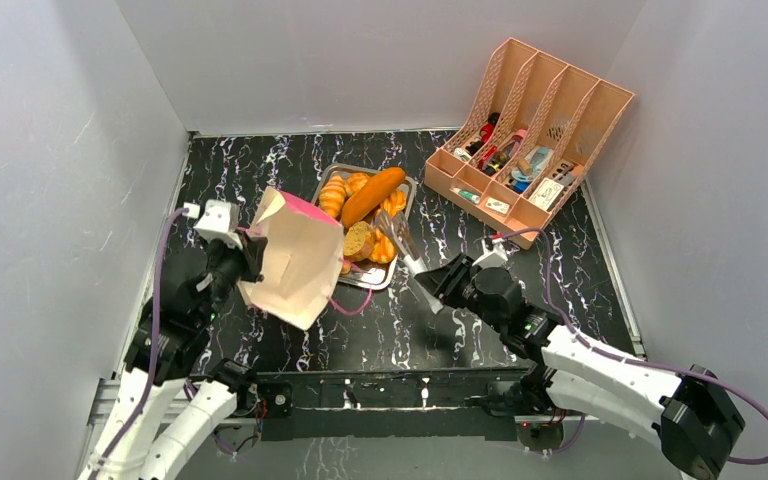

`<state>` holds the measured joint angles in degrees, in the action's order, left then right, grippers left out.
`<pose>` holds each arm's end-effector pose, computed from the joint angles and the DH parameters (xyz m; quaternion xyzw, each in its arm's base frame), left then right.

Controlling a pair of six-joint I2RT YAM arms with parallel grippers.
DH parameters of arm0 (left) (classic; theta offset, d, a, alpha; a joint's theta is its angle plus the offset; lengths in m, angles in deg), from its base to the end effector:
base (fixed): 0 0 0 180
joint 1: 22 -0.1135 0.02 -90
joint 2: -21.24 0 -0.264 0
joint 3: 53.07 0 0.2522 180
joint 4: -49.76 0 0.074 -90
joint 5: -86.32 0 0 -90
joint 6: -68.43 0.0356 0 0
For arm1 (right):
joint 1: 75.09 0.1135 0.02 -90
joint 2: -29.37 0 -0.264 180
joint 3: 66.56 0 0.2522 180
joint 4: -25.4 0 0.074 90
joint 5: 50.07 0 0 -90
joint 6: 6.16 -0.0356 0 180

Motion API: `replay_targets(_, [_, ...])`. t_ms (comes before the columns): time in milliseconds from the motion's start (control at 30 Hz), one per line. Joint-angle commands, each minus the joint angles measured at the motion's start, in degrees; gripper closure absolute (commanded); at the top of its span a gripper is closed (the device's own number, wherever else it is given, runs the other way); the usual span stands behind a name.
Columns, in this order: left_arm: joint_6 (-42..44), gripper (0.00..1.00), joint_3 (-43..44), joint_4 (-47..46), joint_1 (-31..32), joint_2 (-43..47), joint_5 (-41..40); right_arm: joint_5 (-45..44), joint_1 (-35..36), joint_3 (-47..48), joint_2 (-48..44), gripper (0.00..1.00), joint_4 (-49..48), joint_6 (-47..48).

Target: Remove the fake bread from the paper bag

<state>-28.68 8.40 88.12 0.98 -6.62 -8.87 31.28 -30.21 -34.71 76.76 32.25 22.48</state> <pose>0.0986 -0.0383 0.3674 0.0711 0.7322 -0.1434 0.6620 0.1350 0.1269 0.1986 0.1603 0.8140 0.4062 0.3831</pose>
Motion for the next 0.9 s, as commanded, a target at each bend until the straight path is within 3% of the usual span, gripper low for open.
replay_targets(0, [-6.88,1.0,7.18,-1.43,-0.31,-6.08,-6.45,-6.72,-0.18,6.22,-2.56,0.7,-0.62,5.05])
replay_targets(333, [-11.0,1.0,17.62,2.06,-0.3,-17.6,-10.75,-19.07,-0.18,7.22,-2.77,0.71,5.78,10.97])
replay_targets(733, [-13.17,1.0,27.35,4.04,-1.24,-30.38,-12.0,-24.95,-0.19,6.86,5.39,0.72,3.51,14.76])
replay_targets(867, [-12.59,1.0,35.32,5.44,-4.09,-38.97,-9.07,-25.5,-0.2,6.88,7.97,0.72,2.17,15.33])
